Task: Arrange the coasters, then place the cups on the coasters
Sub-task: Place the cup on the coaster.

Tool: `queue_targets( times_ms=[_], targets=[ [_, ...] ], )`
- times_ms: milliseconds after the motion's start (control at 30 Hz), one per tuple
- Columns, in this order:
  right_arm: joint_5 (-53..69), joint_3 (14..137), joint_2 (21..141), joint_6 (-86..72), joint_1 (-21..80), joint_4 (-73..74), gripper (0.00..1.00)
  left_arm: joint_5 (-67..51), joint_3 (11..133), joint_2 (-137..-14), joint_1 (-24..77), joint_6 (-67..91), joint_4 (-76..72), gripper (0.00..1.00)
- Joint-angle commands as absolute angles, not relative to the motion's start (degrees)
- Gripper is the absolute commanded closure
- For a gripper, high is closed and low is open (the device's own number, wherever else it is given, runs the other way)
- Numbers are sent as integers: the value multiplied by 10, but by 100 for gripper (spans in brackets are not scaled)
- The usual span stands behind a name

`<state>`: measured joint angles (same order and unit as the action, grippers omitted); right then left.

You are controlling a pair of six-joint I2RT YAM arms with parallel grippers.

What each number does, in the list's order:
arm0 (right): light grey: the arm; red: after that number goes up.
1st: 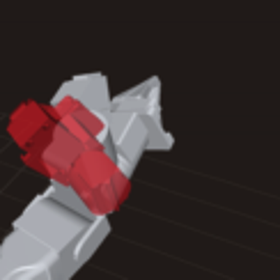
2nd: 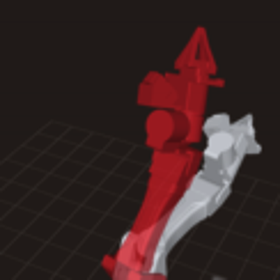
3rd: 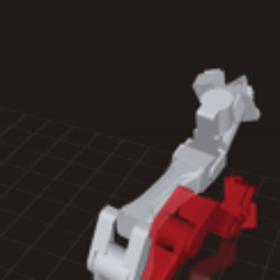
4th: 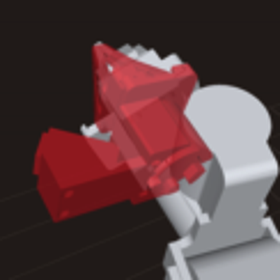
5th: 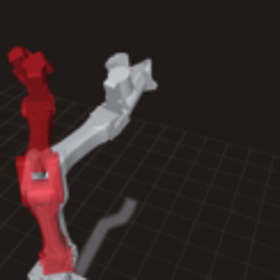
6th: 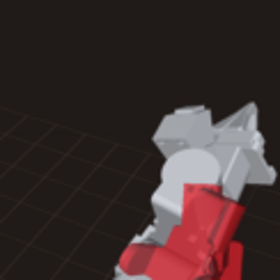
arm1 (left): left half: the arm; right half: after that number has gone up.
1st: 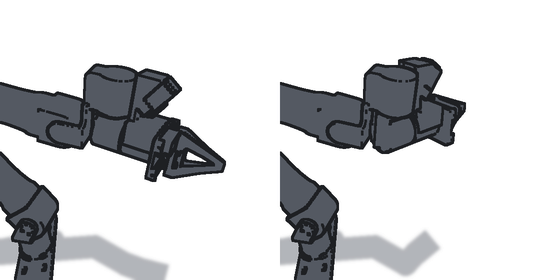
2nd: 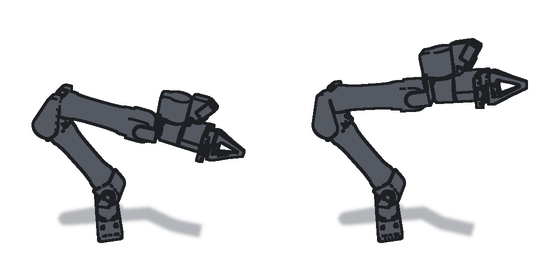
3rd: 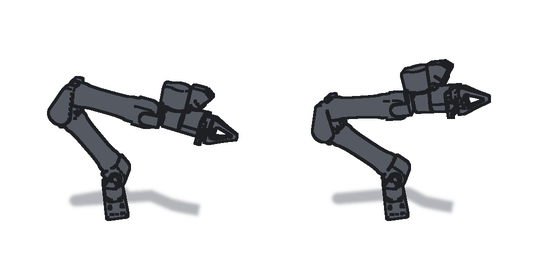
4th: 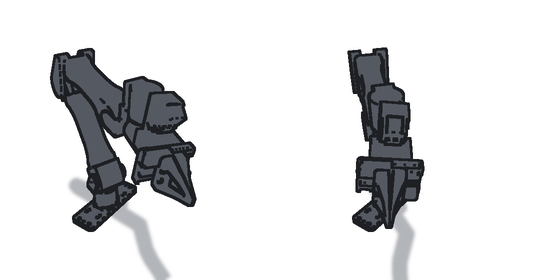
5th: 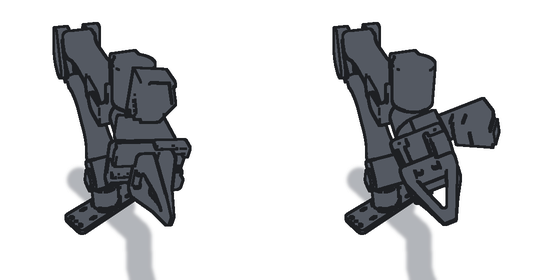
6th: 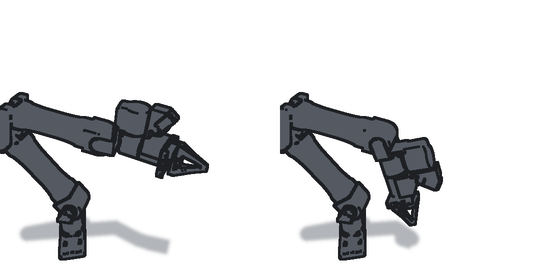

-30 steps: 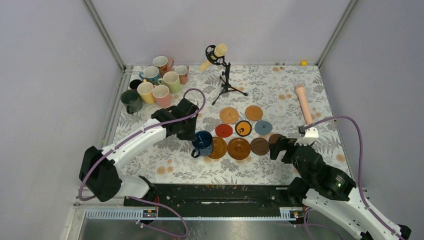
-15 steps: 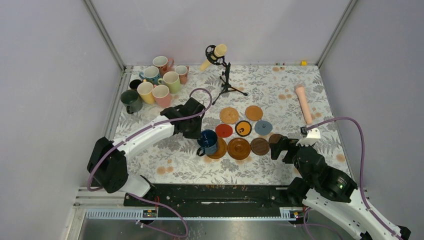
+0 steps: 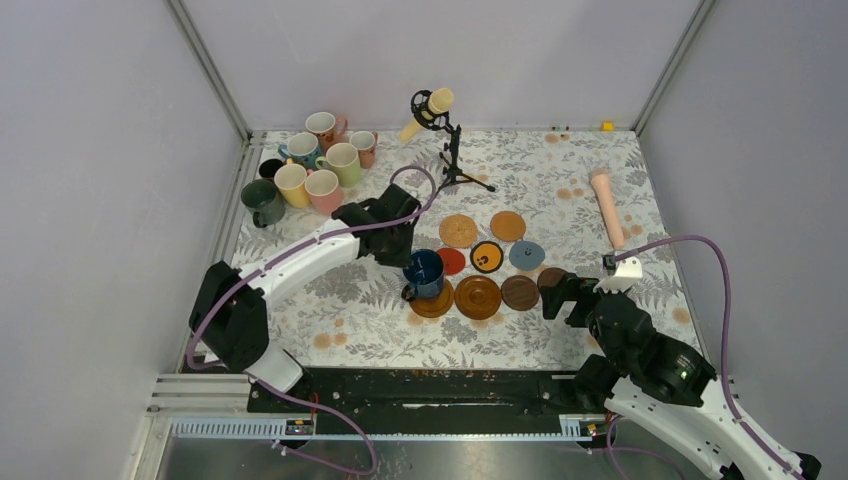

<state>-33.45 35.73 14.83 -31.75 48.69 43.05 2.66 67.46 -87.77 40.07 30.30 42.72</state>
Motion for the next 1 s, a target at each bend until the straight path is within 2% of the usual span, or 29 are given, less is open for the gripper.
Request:
queue_targets(
  times_ms=[0,133,267,533,967],
  targets=[
    [-345,357,146,-316,484,419,1,42,761,-891,403,261,393,100],
    [-345,356,143,-315,484,419,1,33,804,-929,393,164,363,100],
    [-342,356,142,-315,484,418,1,-113,884,-984,340,122,367,100],
    [-343,357,146,-314,484,419,1,-82,1048,-1101,337,12,415,100],
    [-339,363,162,-310,484,423,1,-77,1145,-1211,337,-14,427,100]
  ],
)
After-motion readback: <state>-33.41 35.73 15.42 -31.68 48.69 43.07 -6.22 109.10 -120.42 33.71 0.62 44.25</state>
